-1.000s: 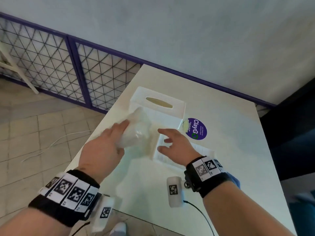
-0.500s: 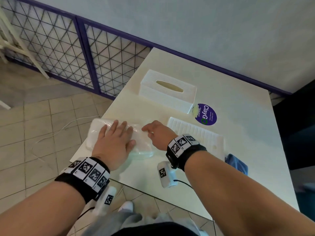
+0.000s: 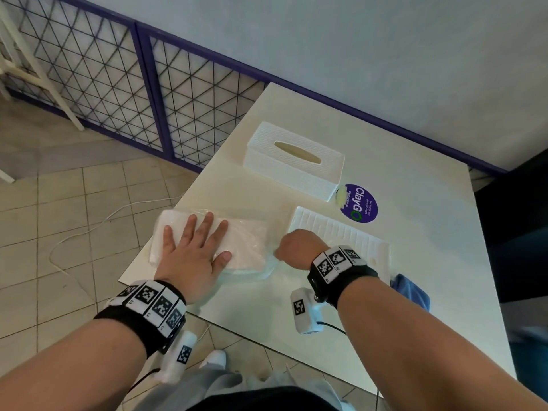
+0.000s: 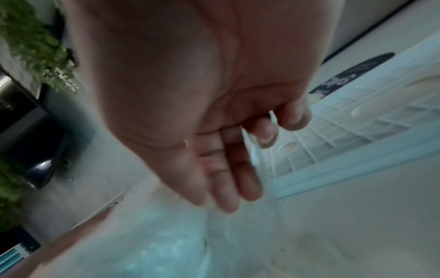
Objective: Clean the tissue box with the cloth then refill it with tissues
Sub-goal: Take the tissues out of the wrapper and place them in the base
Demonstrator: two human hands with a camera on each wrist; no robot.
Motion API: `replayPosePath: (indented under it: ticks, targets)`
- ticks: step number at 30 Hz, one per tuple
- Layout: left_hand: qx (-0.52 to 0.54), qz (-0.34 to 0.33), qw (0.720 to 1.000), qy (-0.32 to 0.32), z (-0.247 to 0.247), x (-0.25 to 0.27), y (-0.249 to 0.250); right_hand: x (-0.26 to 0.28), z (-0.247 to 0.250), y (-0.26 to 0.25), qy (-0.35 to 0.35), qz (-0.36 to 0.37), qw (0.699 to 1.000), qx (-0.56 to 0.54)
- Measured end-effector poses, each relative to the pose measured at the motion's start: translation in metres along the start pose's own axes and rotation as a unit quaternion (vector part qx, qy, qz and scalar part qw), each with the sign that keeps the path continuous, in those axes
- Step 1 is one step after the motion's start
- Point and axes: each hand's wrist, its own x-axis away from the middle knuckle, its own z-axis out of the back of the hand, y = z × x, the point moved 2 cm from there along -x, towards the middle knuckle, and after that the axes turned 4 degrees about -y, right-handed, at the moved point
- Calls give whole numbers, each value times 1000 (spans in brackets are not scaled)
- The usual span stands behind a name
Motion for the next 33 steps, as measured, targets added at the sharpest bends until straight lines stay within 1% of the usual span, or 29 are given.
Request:
replayPosePath:
  ticks: [1, 5, 7, 9, 12, 15, 17, 20, 23, 25, 27, 29, 31, 33]
  targets:
    - [3, -2, 1000, 5, -2, 1, -1, 1, 1, 2, 10, -7, 1000, 2]
    - [28, -10, 999, 13, -8, 3, -5, 0, 12, -5, 75, 4, 992, -104]
    - [29, -11, 999, 13, -9, 3, -5, -5, 14, -14, 92, 15, 984, -149]
    - [27, -10, 999, 13, -9, 2, -5, -7, 14, -22, 101, 20, 981, -163]
    - [31, -7, 999, 15, -9, 3, -5, -9, 13, -28, 86, 37, 985, -144]
    - [32, -2, 999, 20, -10, 4, -5, -6, 14, -33, 75, 47, 984, -156]
    - [28, 0, 999, 20, -11, 4, -5, -4, 13, -36, 69, 41, 989, -126]
    - [27, -3, 999, 22, -13, 5, -6, -7, 12, -40, 84, 31, 993, -83]
    - [26, -2, 999, 23, -14, 5, -7, -8, 11, -41, 100, 31, 989, -108]
    - [23, -1, 999, 25, -14, 5, -7, -7, 10, -43, 97, 24, 986, -133]
    - [30, -2, 999, 27, -14, 6, -6, -7, 8, -43, 73, -1, 986, -152]
    - [36, -4, 999, 25, -14, 6, -6, -6, 6, -42, 26, -36, 984, -171]
    - [37, -5, 999, 18, -13, 6, -7, -3, 4, -41, -8, -54, 981, -184]
    - [36, -4, 999, 18, -12, 5, -7, -2, 3, -41, 0, -53, 986, -161]
